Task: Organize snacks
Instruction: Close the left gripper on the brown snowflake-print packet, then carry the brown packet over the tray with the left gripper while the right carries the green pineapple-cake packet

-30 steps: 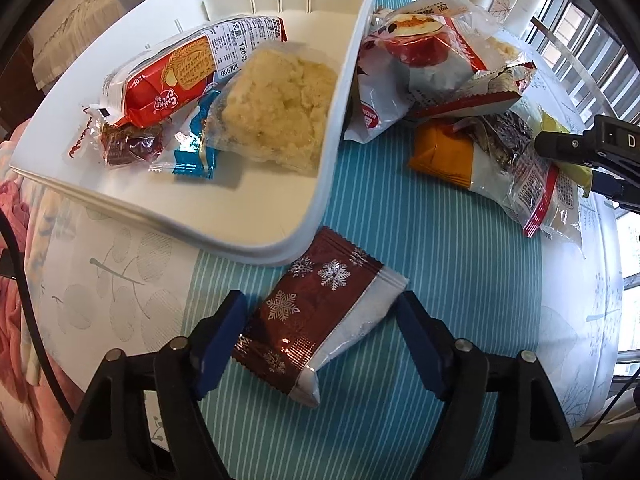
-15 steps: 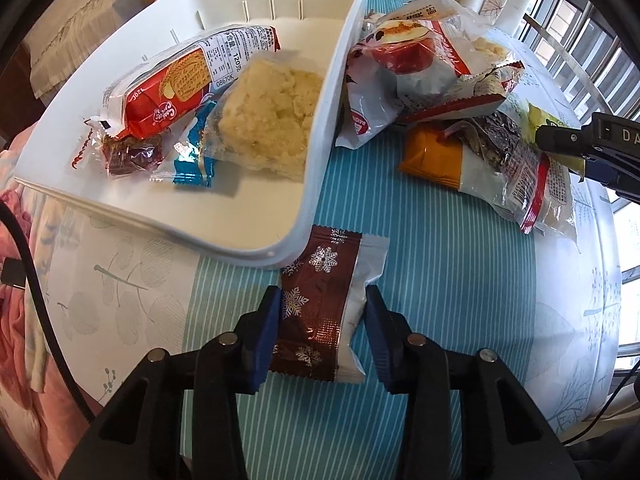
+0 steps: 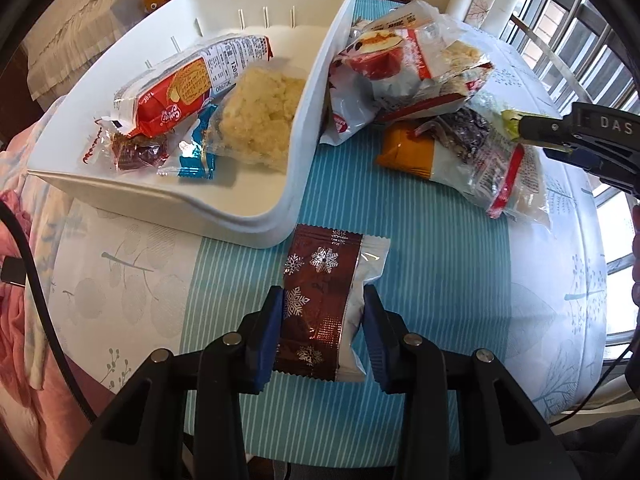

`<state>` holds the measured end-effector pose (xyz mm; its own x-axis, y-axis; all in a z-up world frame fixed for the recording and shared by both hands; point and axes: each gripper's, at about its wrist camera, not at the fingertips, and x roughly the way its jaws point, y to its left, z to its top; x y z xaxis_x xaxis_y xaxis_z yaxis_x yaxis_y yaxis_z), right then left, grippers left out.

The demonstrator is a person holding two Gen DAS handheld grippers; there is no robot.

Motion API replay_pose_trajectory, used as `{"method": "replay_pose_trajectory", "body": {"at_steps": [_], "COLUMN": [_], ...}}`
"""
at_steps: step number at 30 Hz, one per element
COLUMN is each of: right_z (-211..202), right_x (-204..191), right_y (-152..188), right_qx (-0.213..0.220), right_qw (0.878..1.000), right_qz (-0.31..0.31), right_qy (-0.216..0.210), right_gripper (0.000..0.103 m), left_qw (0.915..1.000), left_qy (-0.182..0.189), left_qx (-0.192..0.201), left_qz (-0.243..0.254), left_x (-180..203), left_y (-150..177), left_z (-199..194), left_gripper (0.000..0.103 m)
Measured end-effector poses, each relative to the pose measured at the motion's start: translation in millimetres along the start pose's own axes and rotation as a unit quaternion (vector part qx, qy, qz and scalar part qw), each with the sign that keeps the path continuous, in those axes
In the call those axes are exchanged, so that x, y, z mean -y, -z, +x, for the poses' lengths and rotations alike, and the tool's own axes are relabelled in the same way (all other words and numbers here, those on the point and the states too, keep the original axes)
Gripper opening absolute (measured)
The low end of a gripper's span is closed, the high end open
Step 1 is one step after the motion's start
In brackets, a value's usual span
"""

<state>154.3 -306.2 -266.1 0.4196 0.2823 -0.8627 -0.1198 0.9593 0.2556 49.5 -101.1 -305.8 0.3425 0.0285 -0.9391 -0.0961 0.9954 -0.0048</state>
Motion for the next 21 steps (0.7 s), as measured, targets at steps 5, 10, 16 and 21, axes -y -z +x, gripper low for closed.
{"method": "replay_pose_trajectory", "body": {"at_steps": [5,10,16,21], "right_z": [-4,-9,-19,-30], "right_x": [-3,-1,0,2], "right_y": [3,5,5,4], "right_qx": [0.001,0.006,0.019,0.032], "right_qw": [1.000,1.000,1.000,0.999], "right_qz": [-0.007,0.001,0.001,0.003], "right_qy": [-0.005,-0.013,-0.022,-0.030], "right_gripper": [0.026,0.023,0.023,0.022], "left_qw": [0.9999,0.9997,0.9990,0.9981], "left_qy": [0.004,0.008,0.015,0.012], "left_qx": [0.010,0.022,0.037,0.051], "left_qz": [0.007,0.011,0.018,0.031], "left_x": [4,9,14,20], "left_y": [5,5,1,-9], "left_z": [-21,-48,-74,-92], "left_gripper": [0.037,0.037,0.037,0.037]}}
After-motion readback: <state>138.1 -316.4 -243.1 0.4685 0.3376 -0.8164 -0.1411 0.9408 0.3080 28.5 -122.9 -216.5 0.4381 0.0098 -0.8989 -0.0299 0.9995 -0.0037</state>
